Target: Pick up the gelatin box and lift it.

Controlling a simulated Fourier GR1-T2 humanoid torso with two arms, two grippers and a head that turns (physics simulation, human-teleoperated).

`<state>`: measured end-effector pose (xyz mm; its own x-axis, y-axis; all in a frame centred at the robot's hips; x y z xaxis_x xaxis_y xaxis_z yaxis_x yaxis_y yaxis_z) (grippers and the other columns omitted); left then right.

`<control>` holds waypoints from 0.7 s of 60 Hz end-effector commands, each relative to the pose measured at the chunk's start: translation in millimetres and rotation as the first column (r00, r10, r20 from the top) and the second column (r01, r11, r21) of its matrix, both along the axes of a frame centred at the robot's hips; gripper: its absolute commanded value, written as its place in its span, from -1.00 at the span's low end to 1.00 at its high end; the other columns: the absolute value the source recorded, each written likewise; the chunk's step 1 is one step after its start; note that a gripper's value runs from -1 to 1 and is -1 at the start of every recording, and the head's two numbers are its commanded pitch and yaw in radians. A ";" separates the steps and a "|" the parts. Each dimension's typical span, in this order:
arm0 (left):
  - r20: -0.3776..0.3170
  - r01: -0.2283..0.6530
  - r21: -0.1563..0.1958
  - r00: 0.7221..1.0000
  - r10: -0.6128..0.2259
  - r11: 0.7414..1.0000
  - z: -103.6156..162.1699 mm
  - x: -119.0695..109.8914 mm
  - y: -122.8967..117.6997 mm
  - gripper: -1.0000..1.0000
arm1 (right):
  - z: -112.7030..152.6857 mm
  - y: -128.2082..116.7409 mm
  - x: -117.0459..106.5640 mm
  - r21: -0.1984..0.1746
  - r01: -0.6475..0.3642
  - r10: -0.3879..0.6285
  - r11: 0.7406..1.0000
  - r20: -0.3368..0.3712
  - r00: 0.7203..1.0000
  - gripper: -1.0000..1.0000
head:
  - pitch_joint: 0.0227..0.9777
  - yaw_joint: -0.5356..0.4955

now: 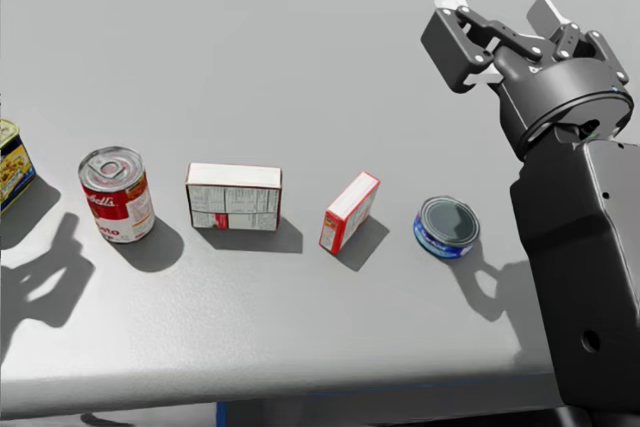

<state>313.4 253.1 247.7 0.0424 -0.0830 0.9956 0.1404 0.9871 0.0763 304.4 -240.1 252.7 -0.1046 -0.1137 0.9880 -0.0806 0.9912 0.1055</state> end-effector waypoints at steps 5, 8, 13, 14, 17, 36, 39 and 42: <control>-0.001 0.010 0.009 1.000 -0.010 1.000 -0.9 -0.2 -4.9 -1.00 | 0.9 1.9 0.1 0.002 -0.005 0.005 1.000 -0.012 1.000 -1.00 | 0.86 -0.40; -0.003 0.009 0.010 1.000 -0.009 1.000 -1.2 0.3 -5.1 -1.00 | 2.4 1.5 0.0 0.032 -0.012 0.013 0.999 -0.035 0.999 -1.00 | 0.85 -0.40; -0.006 0.005 0.010 1.000 -0.005 1.000 -1.6 0.3 -5.2 -1.00 | 7.7 4.1 -5.8 0.040 -0.033 0.036 0.999 -0.066 0.997 -1.00 | 0.84 -0.41; -0.006 0.004 0.008 1.000 -0.004 1.000 -1.7 -0.1 -5.3 -1.00 | 9.4 5.5 -8.9 0.044 -0.043 0.046 0.998 -0.062 0.997 -1.00 | 0.83 -0.40; -0.009 0.003 0.009 1.000 -0.002 1.000 -2.1 -0.2 -5.3 -1.00 | 12.8 8.6 -15.8 0.036 -0.093 0.096 0.995 -0.081 0.992 -1.00 | 0.83 -0.40; -0.010 0.005 0.004 1.000 -0.005 1.000 -2.0 -0.8 -5.7 -1.00 | 10.4 8.2 -61.4 -0.069 -0.388 0.376 0.919 -0.140 0.916 -1.00 | 0.84 -0.37; -0.011 0.004 0.004 1.000 -0.004 1.000 -2.0 -0.9 -5.6 -1.00 | 6.4 7.2 -67.2 -0.080 -0.417 0.402 0.906 -0.151 0.903 -1.00 | 0.85 -0.36; -0.011 0.004 0.004 1.000 -0.004 1.000 -2.0 -1.0 -5.8 -1.00 | 0.6 4.9 -71.4 -0.117 -0.440 0.422 0.890 -0.154 0.894 -1.00 | 0.85 -0.36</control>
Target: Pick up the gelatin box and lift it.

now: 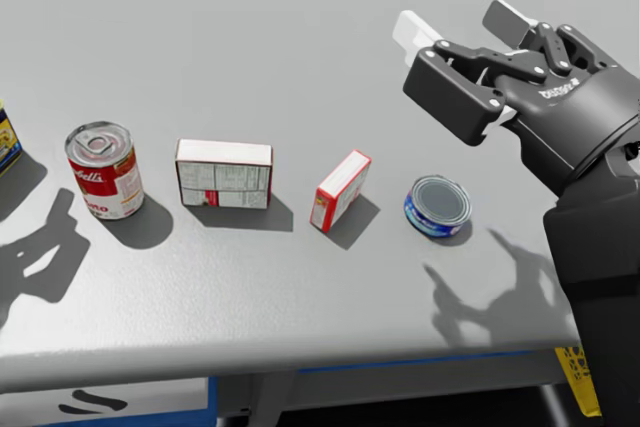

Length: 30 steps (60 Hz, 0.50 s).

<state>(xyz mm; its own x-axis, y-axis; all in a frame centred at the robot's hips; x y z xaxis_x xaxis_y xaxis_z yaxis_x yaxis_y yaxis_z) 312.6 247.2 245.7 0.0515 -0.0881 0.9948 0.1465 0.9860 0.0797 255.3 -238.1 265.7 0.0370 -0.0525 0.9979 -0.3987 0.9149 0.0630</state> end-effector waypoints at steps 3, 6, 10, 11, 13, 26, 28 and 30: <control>-0.002 0.000 0.000 1.000 0.000 1.000 -0.2 -0.2 0.0 -1.00 | -20.4 1.8 -26.7 -0.089 -0.128 0.129 0.988 -0.004 0.992 -1.00 | 0.85 -0.36; -0.002 0.000 0.000 1.000 0.000 1.000 -0.3 -0.1 0.0 -1.00 | -27.1 1.8 -28.6 -0.111 -0.142 0.143 0.984 -0.001 0.990 -1.00 | 0.85 -0.36; -0.002 0.001 0.001 1.000 -0.001 1.000 -0.4 0.0 0.0 -1.00 | -42.7 4.0 -32.1 -0.134 -0.169 0.173 0.977 0.014 0.985 -1.00 | 0.85 -0.37; -0.002 0.001 0.001 1.000 -0.001 1.000 -0.4 0.0 0.0 -1.00 | -44.8 4.3 -32.5 -0.139 -0.170 0.173 0.976 0.011 0.985 -1.00 | 0.85 -0.37; -0.002 0.000 0.001 1.000 0.000 1.000 -0.4 -0.1 0.2 -1.00 | -51.0 5.0 -34.1 -0.163 -0.184 0.186 0.969 0.000 0.983 -1.00 | 0.86 -0.37; 0.004 -0.004 0.020 1.000 0.004 1.000 -1.8 0.2 0.4 -1.00 | -76.3 7.6 -34.7 -0.150 -0.210 0.205 0.966 -0.052 0.977 -1.00 | 0.86 -0.38; 0.004 -0.003 0.022 1.000 0.003 1.000 -2.0 0.4 0.4 -1.00 | -81.8 7.9 -32.4 -0.145 -0.210 0.203 0.967 -0.063 0.977 -1.00 | 0.86 -0.38; 0.004 -0.003 0.022 1.000 0.003 1.000 -2.0 0.4 0.4 -1.00 | -84.7 8.3 -31.4 -0.142 -0.213 0.205 0.967 -0.071 0.976 -1.00 | 0.86 -0.38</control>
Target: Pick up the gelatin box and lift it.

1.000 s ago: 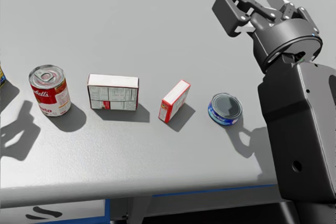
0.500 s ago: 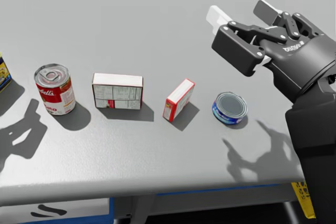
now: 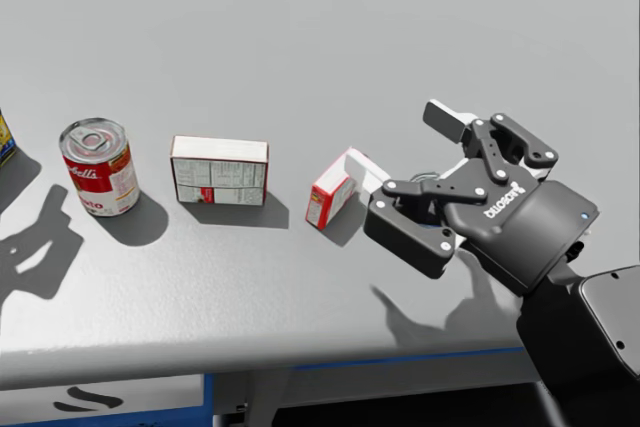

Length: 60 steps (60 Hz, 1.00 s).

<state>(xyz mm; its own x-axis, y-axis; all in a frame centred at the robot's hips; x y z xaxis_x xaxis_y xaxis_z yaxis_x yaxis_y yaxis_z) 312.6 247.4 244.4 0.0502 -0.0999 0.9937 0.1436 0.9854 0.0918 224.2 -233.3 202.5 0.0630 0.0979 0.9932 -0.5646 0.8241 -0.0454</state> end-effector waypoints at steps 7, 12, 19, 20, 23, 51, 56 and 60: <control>0.003 0.000 0.012 1.000 0.000 1.000 -0.8 0.6 0.2 -1.00 | -32.8 5.9 3.8 -0.029 -0.030 0.029 0.999 -0.043 0.999 -1.00 | 0.86 -0.39; 0.003 -0.001 0.013 1.000 0.001 1.000 -0.9 0.6 0.0 -1.00 | -38.8 7.3 6.6 -0.040 -0.027 0.025 0.999 -0.056 0.998 -1.00 | 0.86 -0.38; 0.004 0.000 0.014 1.000 0.000 1.000 -0.9 0.7 0.0 -1.00 | -46.9 9.5 11.8 -0.054 -0.022 0.018 0.998 -0.080 0.997 -1.00 | 0.86 -0.38; 0.004 0.000 0.014 1.000 0.000 1.000 -0.8 0.7 0.0 -1.00 | -47.5 9.8 12.3 -0.054 -0.023 0.019 0.998 -0.085 0.996 -1.00 | 0.86 -0.38; 0.004 -0.001 0.014 1.000 0.001 1.000 -0.9 0.6 0.0 -1.00 | -49.9 11.3 14.5 -0.050 -0.018 0.013 0.999 -0.097 0.995 -1.00 | 0.86 -0.38; 0.007 -0.001 0.019 1.000 0.000 1.000 -1.0 0.5 0.4 -1.00 | -66.2 31.3 42.8 -0.095 0.021 -0.038 0.995 -0.179 0.983 -1.00 | 0.87 -0.36; 0.006 0.000 0.018 1.000 0.000 1.000 -1.1 0.5 0.3 -1.00 | -68.9 32.5 47.0 -0.113 0.029 -0.049 0.993 -0.180 0.982 -1.00 | 0.87 -0.36; 0.006 0.001 0.019 1.000 -0.001 1.000 -1.2 0.5 0.1 -1.00 | -71.0 33.9 49.0 -0.118 0.029 -0.050 0.993 -0.184 0.982 -1.00 | 0.86 -0.36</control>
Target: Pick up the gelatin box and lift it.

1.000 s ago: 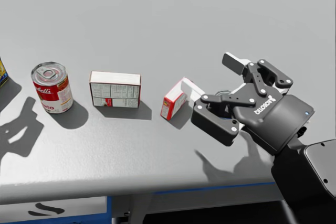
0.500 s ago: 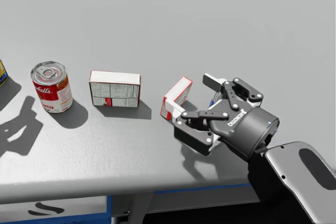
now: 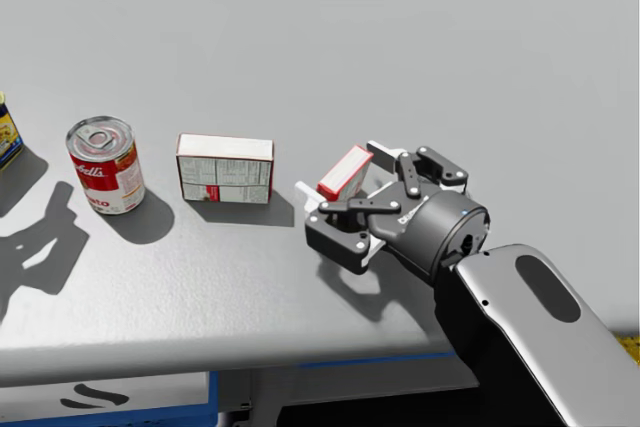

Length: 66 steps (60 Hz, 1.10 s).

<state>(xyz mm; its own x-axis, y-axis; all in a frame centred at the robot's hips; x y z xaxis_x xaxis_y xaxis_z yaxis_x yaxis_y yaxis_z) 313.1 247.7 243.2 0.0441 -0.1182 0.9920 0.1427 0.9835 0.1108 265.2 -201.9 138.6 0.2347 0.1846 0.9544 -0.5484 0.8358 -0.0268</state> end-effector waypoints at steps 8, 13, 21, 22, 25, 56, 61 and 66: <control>0.000 0.003 0.001 1.000 -0.003 1.000 -0.2 0.0 -0.6 -1.00 | -10.3 3.2 9.9 -0.046 0.016 -0.016 0.999 -0.010 1.000 -1.00 | 0.86 -0.36; 0.000 0.004 0.002 1.000 -0.004 1.000 -0.4 0.0 -0.9 -1.00 | -12.8 0.2 7.0 -0.049 0.030 -0.029 0.998 0.007 1.000 0.69 | 0.85 -0.36; -0.001 0.006 0.002 1.000 -0.006 1.000 -0.6 -0.2 -1.4 -1.00 | -14.1 -1.6 5.6 -0.038 0.034 -0.035 0.999 -0.021 0.999 1.00 | 0.77 -0.39; -0.001 0.006 0.002 1.000 -0.006 1.000 -0.6 -0.2 -1.5 -1.00 | -14.1 -1.6 5.6 -0.038 0.034 -0.035 0.999 -0.021 0.999 1.00 | 0.75 -0.39; -0.001 0.006 0.002 1.000 -0.006 1.000 -0.6 -0.2 -1.6 -1.00 | -14.2 -2.0 5.7 -0.034 0.036 -0.037 0.999 -0.027 0.999 1.00 | 0.67 -0.39; -0.007 0.004 0.001 1.000 -0.004 1.000 -2.6 -1.2 -1.9 -1.00 | -14.0 -4.0 3.2 -0.037 0.028 -0.028 0.999 0.000 1.000 1.00 | -0.09 -0.40; -0.008 0.004 0.000 1.000 -0.004 1.000 -2.6 -1.0 -1.7 -1.00 | -6.7 -4.6 2.3 -0.020 0.035 -0.035 0.999 0.021 0.999 1.00 | -0.09 -0.40; -0.008 0.004 0.000 1.000 -0.004 1.000 -2.8 -0.7 -1.7 -1.00 | 8.5 -3.9 0.9 0.008 0.045 -0.045 0.999 0.055 0.997 1.00 | -0.09 -0.40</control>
